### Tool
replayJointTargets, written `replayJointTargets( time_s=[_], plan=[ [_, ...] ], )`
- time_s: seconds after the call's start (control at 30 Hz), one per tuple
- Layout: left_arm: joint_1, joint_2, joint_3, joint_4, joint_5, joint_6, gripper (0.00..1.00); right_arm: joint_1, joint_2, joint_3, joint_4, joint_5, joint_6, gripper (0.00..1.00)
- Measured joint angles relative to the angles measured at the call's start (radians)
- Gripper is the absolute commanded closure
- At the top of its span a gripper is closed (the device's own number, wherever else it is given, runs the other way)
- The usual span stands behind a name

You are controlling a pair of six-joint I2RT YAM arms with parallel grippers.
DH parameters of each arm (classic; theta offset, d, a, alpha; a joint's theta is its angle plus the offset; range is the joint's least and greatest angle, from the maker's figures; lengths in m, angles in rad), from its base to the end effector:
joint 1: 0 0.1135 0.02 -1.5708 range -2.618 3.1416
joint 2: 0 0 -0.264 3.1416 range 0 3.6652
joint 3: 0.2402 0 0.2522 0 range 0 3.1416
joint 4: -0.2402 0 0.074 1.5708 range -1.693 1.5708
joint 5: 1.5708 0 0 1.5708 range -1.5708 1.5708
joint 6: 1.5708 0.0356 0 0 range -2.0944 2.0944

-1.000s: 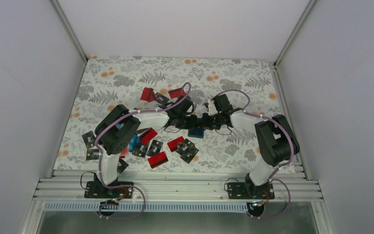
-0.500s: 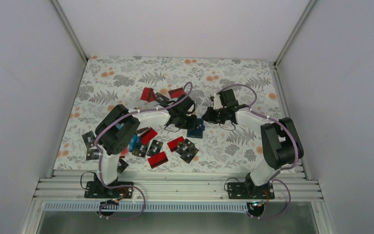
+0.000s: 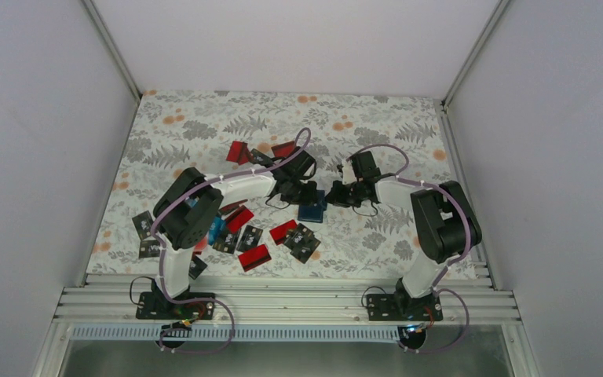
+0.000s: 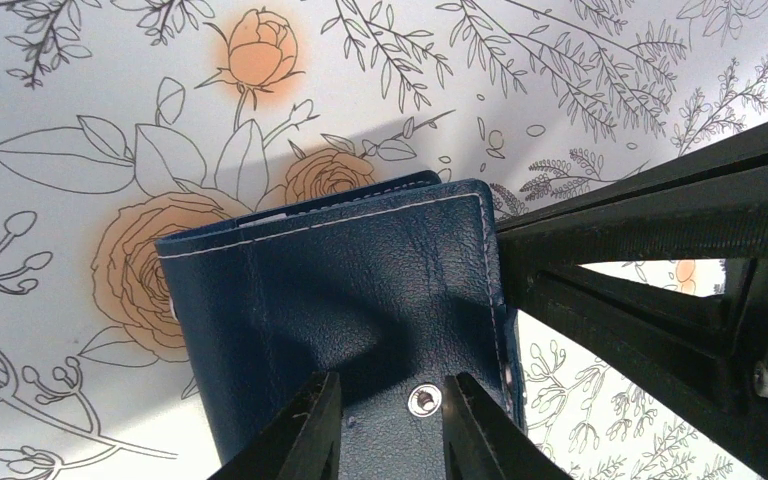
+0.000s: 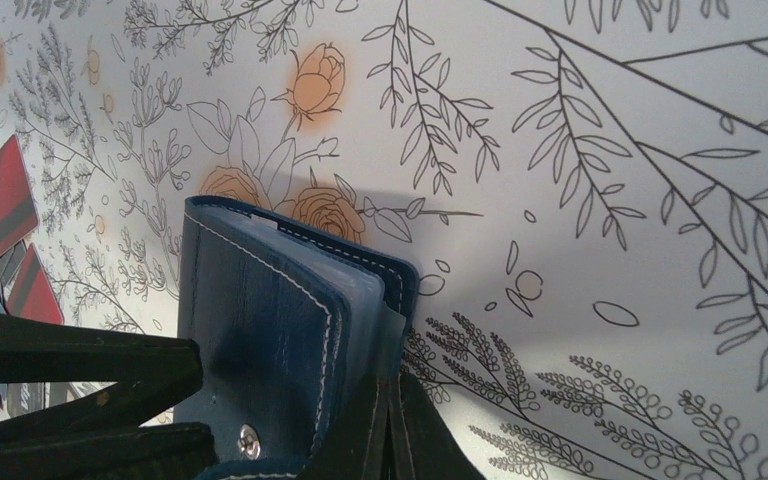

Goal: Put the credit cards into the card holder

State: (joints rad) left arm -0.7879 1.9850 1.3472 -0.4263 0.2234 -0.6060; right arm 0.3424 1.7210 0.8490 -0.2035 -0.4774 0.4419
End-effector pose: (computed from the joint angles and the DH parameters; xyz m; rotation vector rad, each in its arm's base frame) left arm 0.2847 -0.2973 0.1625 0.3363 2.7894 -0.7083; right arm 0.2895 0.1206 0.1327 -0.0320 2.7381 0.8787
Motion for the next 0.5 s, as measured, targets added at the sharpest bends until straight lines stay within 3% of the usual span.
replayJointTargets(
  time_s=[0.23, 0.5],
  plan=[
    [0.000, 0.000, 0.016, -0.026, -0.010, 0.001, 0.67, 0.000, 0.001, 0.000, 0.006, -0.002, -0.001, 0.96],
    [0.000, 0.000, 0.039, -0.039, -0.018, 0.021, 0.91, -0.002, -0.061, -0.019, -0.003, 0.024, 0.001, 0.95]
  ],
)
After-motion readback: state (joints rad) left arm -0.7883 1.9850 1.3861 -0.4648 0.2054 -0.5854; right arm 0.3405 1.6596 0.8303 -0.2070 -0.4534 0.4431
